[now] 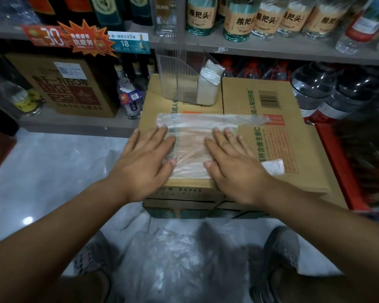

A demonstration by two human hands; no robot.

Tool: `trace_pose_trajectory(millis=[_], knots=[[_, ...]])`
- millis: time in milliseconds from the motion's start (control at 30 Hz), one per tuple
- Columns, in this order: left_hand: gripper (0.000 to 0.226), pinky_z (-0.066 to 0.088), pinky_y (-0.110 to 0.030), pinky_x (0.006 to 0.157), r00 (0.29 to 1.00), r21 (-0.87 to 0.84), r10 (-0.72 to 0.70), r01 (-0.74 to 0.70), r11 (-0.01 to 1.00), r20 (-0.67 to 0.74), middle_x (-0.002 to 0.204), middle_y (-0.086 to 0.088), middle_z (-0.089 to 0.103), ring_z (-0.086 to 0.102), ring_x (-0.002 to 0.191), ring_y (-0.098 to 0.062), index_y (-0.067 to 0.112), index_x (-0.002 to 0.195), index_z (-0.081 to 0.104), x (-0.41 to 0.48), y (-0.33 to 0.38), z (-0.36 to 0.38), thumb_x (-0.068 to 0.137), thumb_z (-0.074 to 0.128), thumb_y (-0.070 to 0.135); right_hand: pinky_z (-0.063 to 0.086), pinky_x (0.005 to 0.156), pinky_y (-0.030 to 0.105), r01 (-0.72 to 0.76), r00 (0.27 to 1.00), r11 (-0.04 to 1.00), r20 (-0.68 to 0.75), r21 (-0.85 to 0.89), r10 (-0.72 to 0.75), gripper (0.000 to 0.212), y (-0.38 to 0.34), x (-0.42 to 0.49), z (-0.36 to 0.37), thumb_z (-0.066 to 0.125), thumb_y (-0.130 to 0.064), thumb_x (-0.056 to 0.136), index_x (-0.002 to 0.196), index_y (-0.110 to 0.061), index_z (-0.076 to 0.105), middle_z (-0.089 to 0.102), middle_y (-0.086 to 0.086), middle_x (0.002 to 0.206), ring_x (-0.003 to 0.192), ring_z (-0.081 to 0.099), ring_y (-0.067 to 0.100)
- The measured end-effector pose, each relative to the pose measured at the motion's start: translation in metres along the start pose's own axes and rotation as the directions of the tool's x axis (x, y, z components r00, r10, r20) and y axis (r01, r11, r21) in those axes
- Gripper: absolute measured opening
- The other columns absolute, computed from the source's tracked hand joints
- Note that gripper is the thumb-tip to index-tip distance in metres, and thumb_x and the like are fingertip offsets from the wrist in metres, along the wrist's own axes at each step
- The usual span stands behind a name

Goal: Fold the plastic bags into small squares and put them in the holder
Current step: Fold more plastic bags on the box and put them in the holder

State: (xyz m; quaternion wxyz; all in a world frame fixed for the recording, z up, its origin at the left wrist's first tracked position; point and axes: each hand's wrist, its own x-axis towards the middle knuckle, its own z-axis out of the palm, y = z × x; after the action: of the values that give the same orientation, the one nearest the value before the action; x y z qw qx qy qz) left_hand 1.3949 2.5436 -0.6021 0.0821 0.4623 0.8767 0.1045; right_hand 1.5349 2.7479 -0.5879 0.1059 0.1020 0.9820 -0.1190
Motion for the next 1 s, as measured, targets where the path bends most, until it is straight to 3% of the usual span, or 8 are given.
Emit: trace_pose_trajectory(millis=[267,333,433,500,567,700,833,1000], knots=[[0.081,-0.012,-0.045,0.125,0.993,0.157,-0.030,0.013,0.988,0.111,0.167,0.005,-0.021,-0.020,0.153,-0.011,0.028,0.160,-0.014,0.002,0.001,0.001,0.090,-0.008,0.067,-0.016,0.123,0.045,-0.080,0.995,0.991,0.048,-0.111,0.086,0.071,0.042,-0.020,-0.008,-0.001,-0.065,0.097,0.154,-0.030,-0.025,-0.033,-0.003,0.162,0.148,-0.033,0.015],[0.080,-0.012,-0.045,0.125,0.993,0.157,-0.025,0.007,0.988,0.114,0.167,0.004,-0.023,-0.021,0.153,-0.011,0.029,0.159,-0.018,0.002,0.000,0.001,0.090,-0.008,0.068,-0.010,0.125,0.044,-0.060,0.998,0.996,-0.037,-0.064,0.058,0.071,0.045,-0.025,-0.008,0.009,-0.064,0.100,0.160,-0.029,-0.009,-0.017,-0.003,0.168,0.153,-0.020,0.016],[0.078,-0.011,-0.044,0.125,0.997,0.034,0.000,-0.002,0.999,0.076,0.166,0.003,-0.026,-0.021,0.153,-0.009,0.036,0.158,-0.020,0.001,-0.003,0.001,0.090,-0.004,0.071,0.029,0.115,0.048,0.084,0.942,0.996,-0.324,-0.021,-0.087,0.059,0.041,-0.033,-0.013,0.043,-0.056,0.094,0.142,-0.022,0.048,0.042,0.005,0.151,0.140,0.034,0.027],[0.074,-0.009,-0.042,0.125,1.000,-0.122,0.026,-0.024,0.992,0.010,0.167,0.003,-0.024,-0.018,0.153,-0.006,0.038,0.159,-0.013,-0.002,-0.005,0.001,0.095,0.004,0.069,0.044,0.094,0.044,0.250,0.875,0.968,-0.423,-0.020,-0.235,0.036,0.036,-0.034,-0.012,0.064,-0.043,0.091,0.115,-0.017,0.067,0.059,0.003,0.120,0.113,0.051,0.024],[0.066,-0.001,-0.043,0.127,0.997,-0.282,0.021,-0.043,0.958,-0.079,0.170,0.003,-0.011,-0.008,0.155,-0.006,0.035,0.161,0.007,-0.004,-0.007,0.000,0.101,0.020,0.060,0.046,0.087,0.036,0.362,0.848,0.932,-0.412,-0.013,-0.335,0.023,0.030,-0.033,-0.006,0.072,-0.034,0.089,0.102,-0.015,0.072,0.061,0.001,0.107,0.102,0.053,0.021],[0.038,0.034,-0.055,0.112,0.963,-0.283,0.069,-0.145,0.948,-0.262,0.150,0.000,0.044,0.038,0.138,-0.021,0.025,0.128,0.060,-0.006,-0.005,-0.007,0.099,0.047,0.047,0.047,0.084,0.034,0.376,0.863,0.926,-0.376,0.033,-0.337,0.019,0.027,-0.028,0.000,0.068,-0.032,0.091,0.099,-0.016,0.075,0.063,-0.002,0.102,0.098,0.055,0.021],[0.034,0.042,-0.040,0.094,0.938,-0.200,0.245,-0.297,0.934,-0.247,0.113,0.010,0.058,0.051,0.111,-0.015,0.027,0.104,0.073,-0.008,0.001,-0.011,0.090,0.060,0.055,0.049,0.082,0.037,0.368,0.866,0.930,-0.363,-0.003,-0.344,0.011,0.027,-0.023,-0.001,0.069,-0.023,0.092,0.098,-0.017,0.075,0.063,-0.001,0.100,0.096,0.054,0.022],[0.038,0.047,-0.043,0.091,0.954,-0.225,0.237,-0.276,0.934,-0.186,0.105,0.013,0.060,0.054,0.105,-0.011,0.032,0.106,0.075,-0.010,0.000,-0.004,0.087,0.058,0.060,0.049,0.079,0.040,0.354,0.861,0.933,-0.369,-0.055,-0.349,0.006,0.023,-0.023,-0.001,0.067,-0.019,0.092,0.095,-0.015,0.071,0.061,0.001,0.098,0.093,0.054,0.023]])
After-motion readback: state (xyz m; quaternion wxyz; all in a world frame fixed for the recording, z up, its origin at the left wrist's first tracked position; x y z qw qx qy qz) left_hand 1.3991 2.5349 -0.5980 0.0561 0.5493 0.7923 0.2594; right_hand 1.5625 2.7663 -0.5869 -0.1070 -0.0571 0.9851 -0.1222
